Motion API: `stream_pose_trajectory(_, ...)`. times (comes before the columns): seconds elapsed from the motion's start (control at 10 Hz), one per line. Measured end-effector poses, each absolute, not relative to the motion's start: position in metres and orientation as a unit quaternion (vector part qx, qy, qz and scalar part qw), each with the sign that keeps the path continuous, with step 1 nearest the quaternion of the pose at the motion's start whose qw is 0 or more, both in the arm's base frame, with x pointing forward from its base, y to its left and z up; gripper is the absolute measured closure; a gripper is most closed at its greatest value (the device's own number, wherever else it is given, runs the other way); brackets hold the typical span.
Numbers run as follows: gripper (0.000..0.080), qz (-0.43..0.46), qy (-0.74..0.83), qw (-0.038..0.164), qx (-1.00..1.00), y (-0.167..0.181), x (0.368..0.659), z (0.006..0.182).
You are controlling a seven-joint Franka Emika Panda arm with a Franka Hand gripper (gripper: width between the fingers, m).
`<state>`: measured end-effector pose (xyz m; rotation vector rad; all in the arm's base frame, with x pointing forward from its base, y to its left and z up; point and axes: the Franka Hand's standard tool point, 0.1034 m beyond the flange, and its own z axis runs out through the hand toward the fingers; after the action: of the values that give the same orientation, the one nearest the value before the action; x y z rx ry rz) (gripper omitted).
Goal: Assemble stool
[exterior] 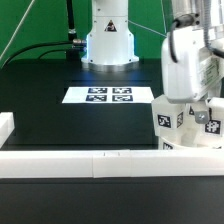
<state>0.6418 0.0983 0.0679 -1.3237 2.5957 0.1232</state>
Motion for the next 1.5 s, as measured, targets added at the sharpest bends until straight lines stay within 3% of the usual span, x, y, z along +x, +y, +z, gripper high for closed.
stream_pose_trajectory(0.1,0.0462,0.038,0.904,0.140,-0.401,0.102,0.642,0.067)
stream_pose_trajectory(0.3,0.0462,0.035,0.917,0.160,-0.364,0.103,0.641,0.066)
stream_pose_trajectory(0.5,0.0462,0.035,0.916,0.159,-0.367,0.104,0.640,0.066)
stream_pose_trajectory(0.6,0.0394,0.031,0.906,0.159,-0.390,0.104,0.639,0.066)
stream_pose_trajectory(0.7,0.0394,0.030,0.904,0.158,-0.395,0.104,0.639,0.065)
stream_pose_trajectory(0.8,0.0235,0.029,0.898,0.159,-0.410,0.107,0.639,0.067)
stream_pose_trajectory(0.9,0.0168,0.030,0.875,0.164,-0.455,0.116,0.641,0.079)
stream_pose_trajectory(1.1,0.0155,0.000,0.776,0.178,-0.606,0.123,0.646,0.096)
stream_pose_trajectory(1.2,0.0155,-0.002,0.738,0.174,-0.652,0.131,0.647,0.100)
stream_pose_trajectory(1.5,0.0151,-0.022,0.673,0.167,-0.720,0.129,0.647,0.099)
